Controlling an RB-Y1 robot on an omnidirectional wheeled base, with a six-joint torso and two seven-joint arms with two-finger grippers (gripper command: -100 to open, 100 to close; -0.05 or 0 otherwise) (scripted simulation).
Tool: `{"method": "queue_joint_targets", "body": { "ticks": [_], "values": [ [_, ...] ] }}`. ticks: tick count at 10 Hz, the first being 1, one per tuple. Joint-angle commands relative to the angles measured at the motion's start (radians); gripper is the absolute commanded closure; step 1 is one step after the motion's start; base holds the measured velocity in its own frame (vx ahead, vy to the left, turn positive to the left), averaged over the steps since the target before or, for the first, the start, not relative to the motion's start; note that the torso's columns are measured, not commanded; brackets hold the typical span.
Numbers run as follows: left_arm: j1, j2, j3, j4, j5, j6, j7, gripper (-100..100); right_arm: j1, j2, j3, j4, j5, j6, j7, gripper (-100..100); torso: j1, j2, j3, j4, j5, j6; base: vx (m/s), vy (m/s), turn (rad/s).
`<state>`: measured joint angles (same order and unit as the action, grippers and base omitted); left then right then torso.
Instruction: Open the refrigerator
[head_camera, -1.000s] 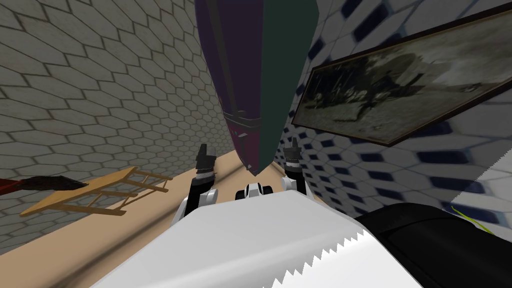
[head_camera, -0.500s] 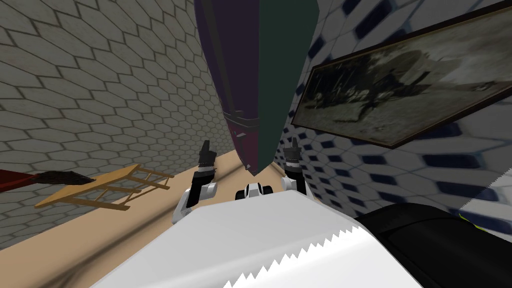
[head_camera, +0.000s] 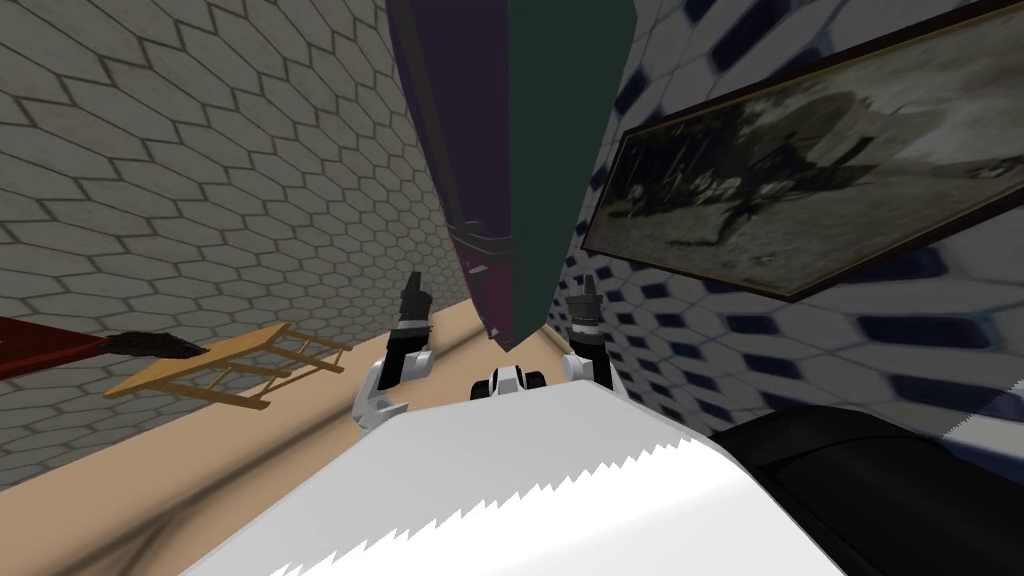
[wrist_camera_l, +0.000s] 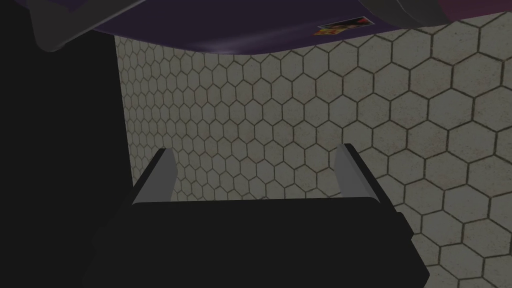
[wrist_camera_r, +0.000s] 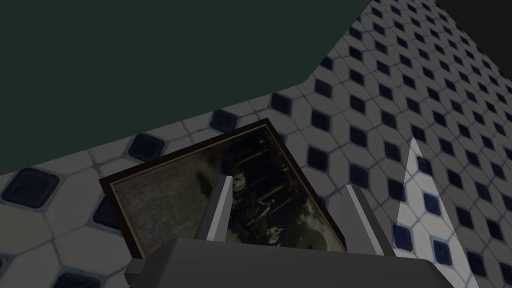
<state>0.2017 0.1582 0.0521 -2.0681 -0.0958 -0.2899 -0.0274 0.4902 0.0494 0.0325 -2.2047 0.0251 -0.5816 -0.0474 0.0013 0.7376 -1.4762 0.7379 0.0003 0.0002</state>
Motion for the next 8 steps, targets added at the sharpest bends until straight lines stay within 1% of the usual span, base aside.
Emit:
{"method": "queue_joint_targets", "body": {
  "ticks": [1,2,3,4,5,6,7,8],
  "values": [
    [-0.081,0.009,0.028,0.036,0.001,0.063,-0.008,-100,0.0,0.0,0.0,0.0,0.0,0.0,0.0,0,0.0,0.0,0.0,0.0,0.0,0.0,-0.008,-0.067,0.07],
    [-0.111,0.013,0.042,0.056,0.001,0.089,-0.012,-100,0.0,0.0,0.0,0.0,0.0,0.0,0.0,0,-0.002,0.0,0.0,0.0,0.0,0.0,-0.01,-0.086,0.083],
    [-0.128,0.013,0.042,0.056,0.001,0.089,-0.012,-100,0.0,0.0,0.0,0.0,0.0,0.0,0.0,0,-0.003,0.001,0.0,0.0,-0.001,0.0,-0.015,-0.073,0.024],
    [-0.161,0.017,0.056,0.078,0.001,0.117,-0.015,-100,0.0,0.0,0.0,0.0,0.0,0.0,0.0,0,-0.002,0.001,0.0,0.0,0.0,0.0,-0.019,-0.069,0.039],
    [-0.17,0.017,0.056,0.078,0.001,0.117,-0.015,-100,0.0,0.0,0.0,0.0,0.0,0.0,0.0,0,-0.001,0.001,0.0,0.0,0.0,0.0,-0.017,-0.05,0.025],
    [-0.211,0.021,0.07,0.1,0.002,0.145,-0.019,-100,0.0,0.0,0.0,0.0,0.0,0.0,0.0,0,0.0,0.001,0.0,0.0,0.0,0.0,-0.019,-0.052,0.053],
    [-0.241,0.025,0.085,0.123,0.002,0.174,-0.023,-100,0.0,0.0,0.0,0.0,0.0,0.0,0.0,0,-0.001,0.0,0.0,0.0,0.0,0.0,-0.02,-0.076,0.081],
    [-0.256,0.025,0.085,0.123,0.002,0.174,-0.023,-100,0.0,0.0,0.0,0.0,0.0,0.0,0.0,0,-0.002,0.0,0.0,0.0,0.0,0.0,-0.009,-0.061,0.027]
  ]
}}
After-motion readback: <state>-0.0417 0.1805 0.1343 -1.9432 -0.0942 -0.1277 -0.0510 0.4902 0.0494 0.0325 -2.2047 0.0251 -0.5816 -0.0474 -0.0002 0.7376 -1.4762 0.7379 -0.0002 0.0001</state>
